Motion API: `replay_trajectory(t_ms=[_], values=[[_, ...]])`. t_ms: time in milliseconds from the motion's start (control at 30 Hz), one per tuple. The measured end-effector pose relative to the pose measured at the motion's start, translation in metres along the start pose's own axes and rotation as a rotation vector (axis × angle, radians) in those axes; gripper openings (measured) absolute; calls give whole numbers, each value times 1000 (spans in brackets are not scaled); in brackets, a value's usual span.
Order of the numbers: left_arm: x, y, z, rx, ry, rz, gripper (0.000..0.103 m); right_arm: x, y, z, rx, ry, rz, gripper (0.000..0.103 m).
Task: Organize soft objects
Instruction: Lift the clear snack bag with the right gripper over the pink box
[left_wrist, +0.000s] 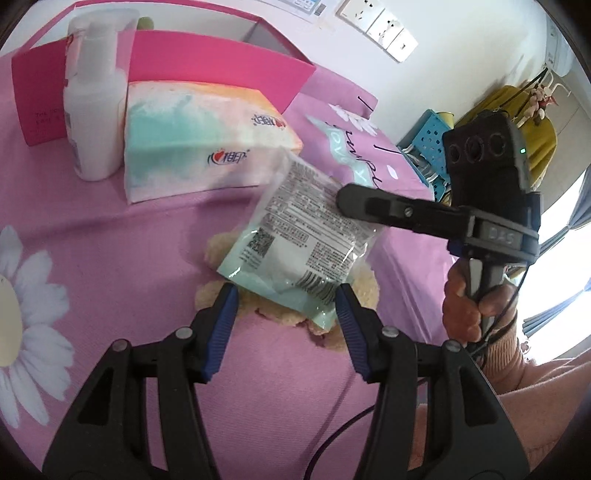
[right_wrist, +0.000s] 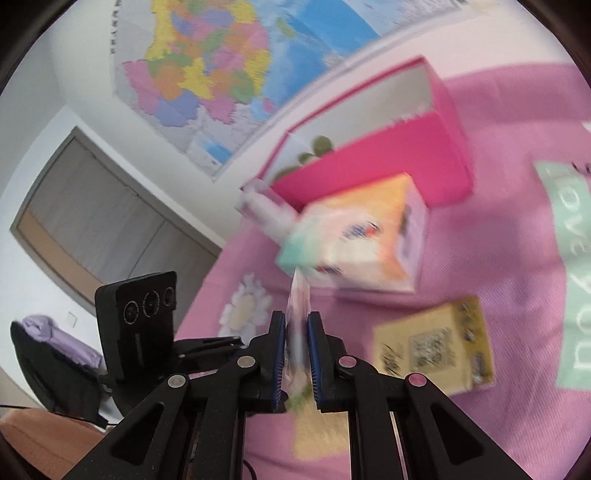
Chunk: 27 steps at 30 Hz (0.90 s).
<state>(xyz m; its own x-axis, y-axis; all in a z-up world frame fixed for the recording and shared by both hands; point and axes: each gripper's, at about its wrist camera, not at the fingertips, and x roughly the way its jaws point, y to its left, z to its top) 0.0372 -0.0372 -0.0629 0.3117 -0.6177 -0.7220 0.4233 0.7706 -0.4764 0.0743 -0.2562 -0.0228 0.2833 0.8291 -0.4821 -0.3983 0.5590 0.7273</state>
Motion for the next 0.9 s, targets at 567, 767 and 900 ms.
replay_trajectory(t_ms=[567, 767, 900], values=[[-34, -26, 37, 75, -78, 63, 42, -9, 10, 2, -34, -18, 2, 16], [-52, -30, 86, 150, -129, 133, 43, -21, 26, 39, -84, -112, 22, 16], [-54, -25, 124, 172, -140, 178, 43, -21, 30, 68, -106, -163, 25, 16]])
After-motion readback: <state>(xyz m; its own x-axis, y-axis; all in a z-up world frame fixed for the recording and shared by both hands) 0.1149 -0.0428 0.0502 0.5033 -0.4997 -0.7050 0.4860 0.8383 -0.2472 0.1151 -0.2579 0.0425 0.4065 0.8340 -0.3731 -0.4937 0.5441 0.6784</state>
